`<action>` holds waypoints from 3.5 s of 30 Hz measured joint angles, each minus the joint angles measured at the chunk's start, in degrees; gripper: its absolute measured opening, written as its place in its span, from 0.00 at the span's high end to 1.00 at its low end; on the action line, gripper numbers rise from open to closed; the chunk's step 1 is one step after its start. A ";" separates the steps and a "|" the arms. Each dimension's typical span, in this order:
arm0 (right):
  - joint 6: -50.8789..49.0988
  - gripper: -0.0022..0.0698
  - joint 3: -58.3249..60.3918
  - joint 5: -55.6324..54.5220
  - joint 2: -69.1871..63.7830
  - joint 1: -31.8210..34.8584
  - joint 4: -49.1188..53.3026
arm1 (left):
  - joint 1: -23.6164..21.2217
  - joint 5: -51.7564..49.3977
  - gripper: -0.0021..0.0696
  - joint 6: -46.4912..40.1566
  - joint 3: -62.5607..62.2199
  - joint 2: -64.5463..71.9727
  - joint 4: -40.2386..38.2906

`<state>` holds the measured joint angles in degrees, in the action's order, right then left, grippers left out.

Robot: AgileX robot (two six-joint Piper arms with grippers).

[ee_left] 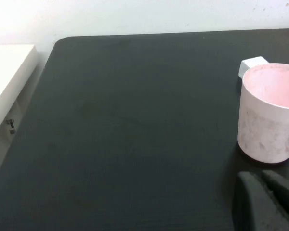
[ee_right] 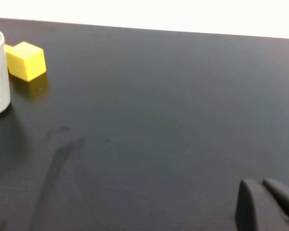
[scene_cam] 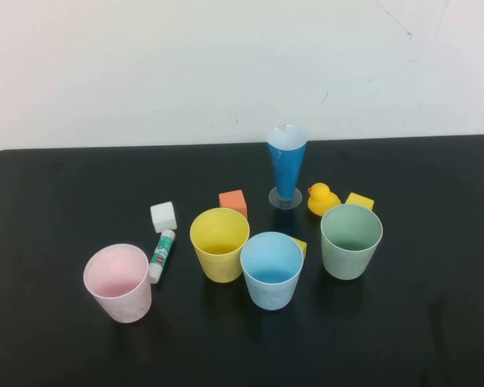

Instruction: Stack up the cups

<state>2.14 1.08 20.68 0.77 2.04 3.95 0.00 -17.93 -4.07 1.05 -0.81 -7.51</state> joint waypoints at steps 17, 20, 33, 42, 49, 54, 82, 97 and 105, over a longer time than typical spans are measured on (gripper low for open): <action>0.00 0.97 0.00 0.00 0.00 0.00 0.00 | 0.00 0.00 0.97 0.84 0.00 0.00 0.00; 0.00 0.97 0.00 0.00 0.00 0.00 0.00 | 0.00 0.00 0.97 0.94 0.00 0.00 0.00; 0.00 0.97 0.12 -0.44 0.00 0.00 0.00 | 0.00 0.00 0.97 0.94 0.00 0.00 0.00; 0.00 0.97 0.45 -2.24 0.00 0.00 -0.09 | 0.00 0.72 0.97 1.16 0.00 0.00 0.00; 1.91 0.97 0.57 -20.68 0.00 0.00 -0.09 | 0.00 20.45 0.97 1.16 0.11 0.00 0.00; 6.37 0.97 0.57 -34.72 0.00 0.00 -0.09 | 0.00 37.00 0.97 1.19 0.11 0.00 0.00; 20.27 0.97 -17.76 -15.05 -7.14 0.00 -13.02 | 0.00 2.62 0.97 9.80 -30.01 15.24 0.10; 36.76 0.97 -20.62 1.03 -33.27 0.00 -15.60 | 0.00 -4.39 0.97 4.50 -41.51 49.06 -6.11; 38.08 0.97 -20.62 0.50 -34.80 0.00 -17.00 | 0.00 -18.27 0.89 -6.43 -51.03 68.46 -15.05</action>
<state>40.22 -19.54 21.19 -34.03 2.04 -13.05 0.00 -36.20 -10.50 -49.98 67.65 -22.57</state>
